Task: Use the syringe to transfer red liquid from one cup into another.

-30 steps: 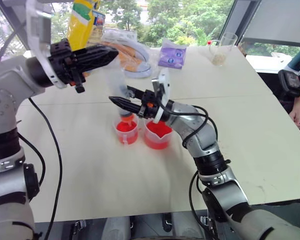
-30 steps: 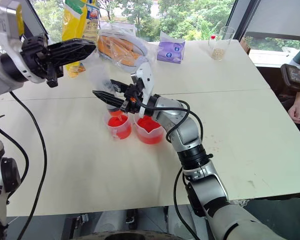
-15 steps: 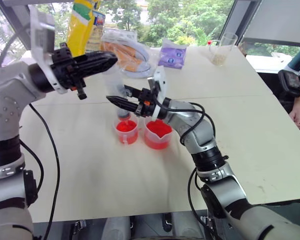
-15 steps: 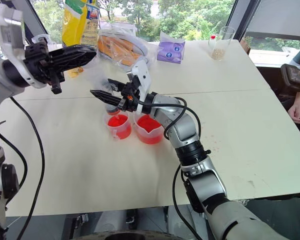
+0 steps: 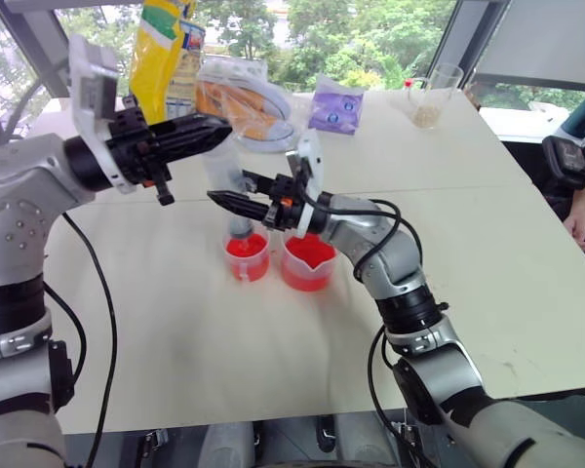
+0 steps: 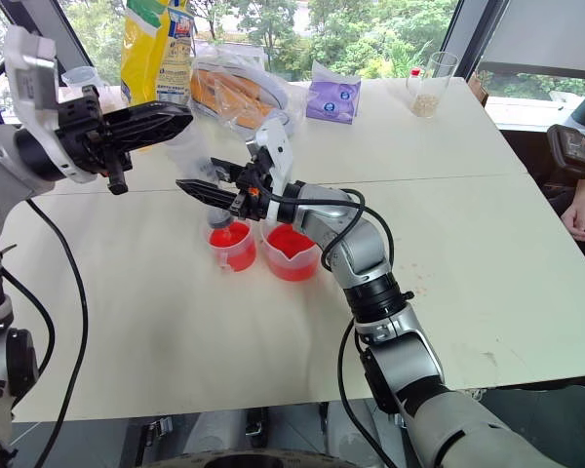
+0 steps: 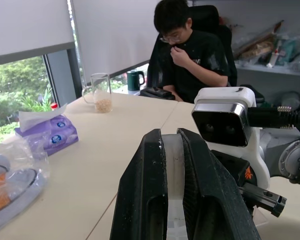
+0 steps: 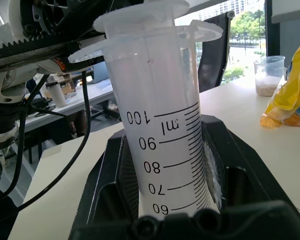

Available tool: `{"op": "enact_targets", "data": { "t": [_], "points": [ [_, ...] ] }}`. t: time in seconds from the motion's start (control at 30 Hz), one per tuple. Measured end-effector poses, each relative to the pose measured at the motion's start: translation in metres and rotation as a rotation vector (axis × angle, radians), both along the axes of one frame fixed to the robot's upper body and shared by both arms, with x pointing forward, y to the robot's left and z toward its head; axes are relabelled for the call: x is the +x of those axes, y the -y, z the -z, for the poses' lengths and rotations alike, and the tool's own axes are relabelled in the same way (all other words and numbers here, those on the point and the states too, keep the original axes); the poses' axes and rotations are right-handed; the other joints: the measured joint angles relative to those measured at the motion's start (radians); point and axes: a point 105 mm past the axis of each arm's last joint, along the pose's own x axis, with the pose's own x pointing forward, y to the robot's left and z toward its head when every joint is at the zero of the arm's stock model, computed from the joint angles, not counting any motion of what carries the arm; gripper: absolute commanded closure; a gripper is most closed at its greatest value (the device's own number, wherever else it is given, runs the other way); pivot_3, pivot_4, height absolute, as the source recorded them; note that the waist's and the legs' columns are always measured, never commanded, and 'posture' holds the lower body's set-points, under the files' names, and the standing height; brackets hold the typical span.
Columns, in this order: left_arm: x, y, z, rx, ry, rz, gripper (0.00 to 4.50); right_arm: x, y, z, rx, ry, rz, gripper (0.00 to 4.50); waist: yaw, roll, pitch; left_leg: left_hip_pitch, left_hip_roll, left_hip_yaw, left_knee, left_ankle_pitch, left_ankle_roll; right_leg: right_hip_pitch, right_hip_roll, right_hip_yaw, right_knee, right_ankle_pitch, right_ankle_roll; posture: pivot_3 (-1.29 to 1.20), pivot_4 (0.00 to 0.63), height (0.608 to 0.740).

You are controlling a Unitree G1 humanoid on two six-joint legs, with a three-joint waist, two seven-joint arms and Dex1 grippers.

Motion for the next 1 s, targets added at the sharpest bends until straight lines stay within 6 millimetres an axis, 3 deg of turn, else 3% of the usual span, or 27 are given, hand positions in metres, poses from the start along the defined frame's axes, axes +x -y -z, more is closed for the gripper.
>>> {"op": "enact_targets", "data": {
  "t": [0.13,0.23,0.43,0.47,0.57,0.8,0.9,1.0],
  "points": [
    [0.001,0.000,-0.001,-0.003,-0.005,-0.002,4.44,0.000,0.000,0.000,-0.001,-0.001,0.000,3.14,0.000,0.000,0.000,0.000,0.000,0.000,0.000,0.000,0.000,0.000,0.000,0.000,0.000,0.000,0.000,0.00,0.150,0.740],
    [0.002,0.001,0.000,-0.021,-0.035,-0.001,3.31,0.001,0.002,-0.001,0.002,0.000,0.007,3.14,0.001,0.000,0.000,0.000,0.000,0.000,0.000,0.000,0.000,0.000,0.000,0.000,0.000,0.000,0.000,0.00,0.150,0.740],
    [0.003,0.003,0.005,-0.029,-0.092,0.002,0.23,0.003,0.007,-0.009,0.031,0.010,0.029,3.14,0.000,0.000,0.000,0.000,0.000,0.000,0.000,0.000,0.000,0.000,0.000,0.000,0.000,0.000,0.000,0.00,0.150,0.740],
    [0.004,0.002,0.006,-0.033,-0.103,-0.003,0.03,0.001,0.007,-0.014,0.041,0.026,0.025,3.14,-0.001,0.000,0.000,0.000,0.000,0.000,0.000,0.000,0.000,-0.001,0.000,0.000,0.000,0.000,0.000,0.00,0.150,0.740],
    [0.001,-0.003,0.002,-0.066,-0.125,0.001,0.03,-0.004,0.006,-0.026,0.066,0.060,0.011,3.14,-0.003,0.000,0.000,0.000,0.000,0.000,0.000,0.000,0.000,-0.001,0.000,0.000,0.000,0.000,0.000,0.00,0.150,0.740],
    [-0.006,-0.032,0.014,-0.031,-0.168,-0.089,0.03,-0.003,0.007,-0.023,0.070,0.035,0.017,3.14,-0.002,0.000,0.000,0.000,0.001,0.000,-0.001,0.000,0.000,-0.001,0.000,0.000,0.000,0.000,0.000,0.00,0.150,0.740],
    [-0.010,-0.035,0.014,-0.014,-0.162,-0.099,0.03,0.001,0.010,-0.024,0.074,0.012,0.043,3.14,0.003,0.000,0.000,0.000,0.001,0.000,0.000,0.000,0.000,-0.001,-0.001,0.000,0.000,0.000,0.000,0.00,0.150,0.740],
    [-0.013,-0.032,0.020,-0.001,-0.164,-0.083,0.03,0.013,0.020,-0.047,0.097,0.003,0.115,3.14,0.003,0.001,0.001,-0.001,0.001,0.000,0.000,0.000,0.000,-0.001,-0.002,0.000,0.000,0.000,0.000,0.00,0.150,0.740]
  ]
}}
